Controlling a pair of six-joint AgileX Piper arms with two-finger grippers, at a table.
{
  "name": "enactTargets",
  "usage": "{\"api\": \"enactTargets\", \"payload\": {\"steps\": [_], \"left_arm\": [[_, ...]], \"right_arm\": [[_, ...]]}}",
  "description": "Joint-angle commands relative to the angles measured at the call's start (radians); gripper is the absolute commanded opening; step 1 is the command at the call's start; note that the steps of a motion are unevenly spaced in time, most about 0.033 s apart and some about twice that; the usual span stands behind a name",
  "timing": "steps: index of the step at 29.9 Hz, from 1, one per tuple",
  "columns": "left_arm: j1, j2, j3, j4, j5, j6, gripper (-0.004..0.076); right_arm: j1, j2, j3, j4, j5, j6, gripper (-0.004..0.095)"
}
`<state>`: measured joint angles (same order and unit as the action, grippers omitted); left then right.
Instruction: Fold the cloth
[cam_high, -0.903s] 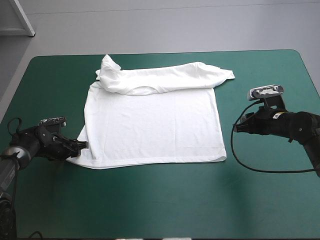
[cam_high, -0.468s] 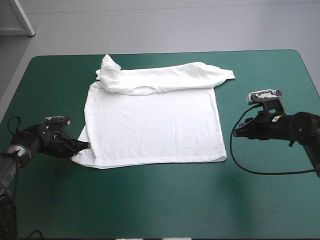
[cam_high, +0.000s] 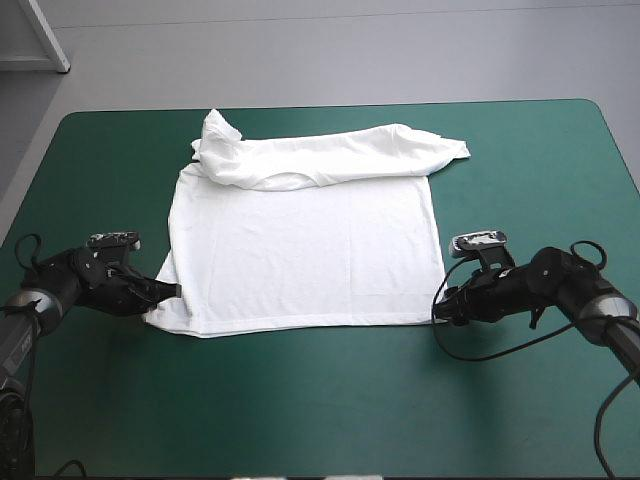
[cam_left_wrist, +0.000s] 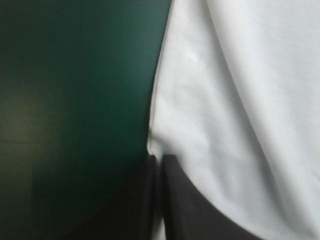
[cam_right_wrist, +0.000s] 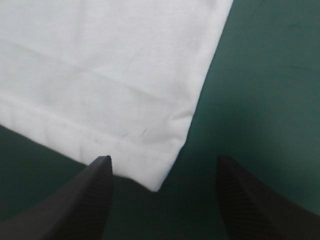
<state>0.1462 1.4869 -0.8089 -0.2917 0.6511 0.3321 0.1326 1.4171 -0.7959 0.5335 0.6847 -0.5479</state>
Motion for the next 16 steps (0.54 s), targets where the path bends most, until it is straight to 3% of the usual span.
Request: {"api": "enactTargets", "payload": {"steps": [1,12,16], "left_arm": [[-0.005,-0.007,-0.006,-0.029,0.012,-0.001,0.0019],[-0.005,-0.007,-0.006,-0.027,0.008,-0.001,0.0019],[-0.005,-0.007,-0.006,-0.027,0.008,-0.001,0.0019]], "right_arm": [[0.000,0.028,-0.030,0.040,-0.034,-0.020,0.0580],[0.058,0.131,-0.030,0.065,0.047,-0.064,0.0415],[0.076,0.142,-0.030,0.060,0.074,-0.064,0.0293]]}}
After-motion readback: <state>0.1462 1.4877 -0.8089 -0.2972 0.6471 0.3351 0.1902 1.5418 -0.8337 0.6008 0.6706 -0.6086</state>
